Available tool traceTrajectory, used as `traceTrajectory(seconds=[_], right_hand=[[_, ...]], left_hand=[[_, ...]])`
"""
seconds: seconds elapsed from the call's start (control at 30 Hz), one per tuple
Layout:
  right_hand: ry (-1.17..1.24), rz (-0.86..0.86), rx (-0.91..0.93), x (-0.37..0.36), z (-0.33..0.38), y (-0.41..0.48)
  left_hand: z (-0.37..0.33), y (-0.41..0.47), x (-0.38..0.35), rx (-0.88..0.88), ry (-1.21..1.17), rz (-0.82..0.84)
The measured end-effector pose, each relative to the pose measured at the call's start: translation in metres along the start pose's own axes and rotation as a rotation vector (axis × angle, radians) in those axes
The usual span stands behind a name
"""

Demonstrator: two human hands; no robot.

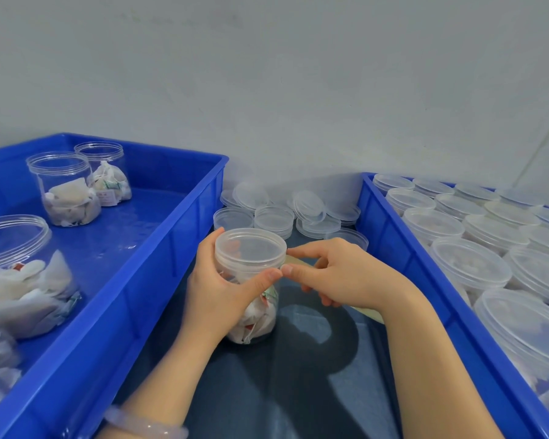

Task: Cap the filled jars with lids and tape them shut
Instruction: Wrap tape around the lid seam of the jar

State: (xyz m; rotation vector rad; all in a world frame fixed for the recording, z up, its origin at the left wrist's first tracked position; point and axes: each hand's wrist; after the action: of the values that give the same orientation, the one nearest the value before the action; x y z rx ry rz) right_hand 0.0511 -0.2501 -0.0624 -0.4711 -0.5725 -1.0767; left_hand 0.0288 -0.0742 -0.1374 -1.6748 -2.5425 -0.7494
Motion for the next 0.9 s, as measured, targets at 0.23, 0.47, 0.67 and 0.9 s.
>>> traceTrajectory(seconds=[0.23,0.47,0.67,0.9], right_hand=[[0.02,-0.007,-0.011,0.0001,-0.0012,-0.0004],[0.022,-0.006,-0.019,-0.0004,-0.0002,-0.0002],[0.041,-0.013,-0.025,-0.0003,0.0014,-0.0015],[0.076,-0.024,-0.028,0.0039,0.0051,-0.0054]], left_hand=[[-0.0013,-0.0002,0.0005,0.008,-0.021,0.02],[-0.0009,-0.0004,0.001,0.0,-0.035,0.022],[-0.0008,0.0004,0.0012,0.005,-0.024,0.021],[-0.0032,0.0056,0.0073,0.053,-0.084,0.044]])
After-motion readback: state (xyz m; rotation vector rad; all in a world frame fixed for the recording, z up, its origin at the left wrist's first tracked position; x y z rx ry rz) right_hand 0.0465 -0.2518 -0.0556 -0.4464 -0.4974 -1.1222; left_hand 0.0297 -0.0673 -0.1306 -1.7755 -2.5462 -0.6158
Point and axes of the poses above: each hand's wrist, its own y-axis towards the middle knuckle, its own x-axis out of the back of the hand, z = x × y, and after that the axes turned 14 degrees about y, right-handed
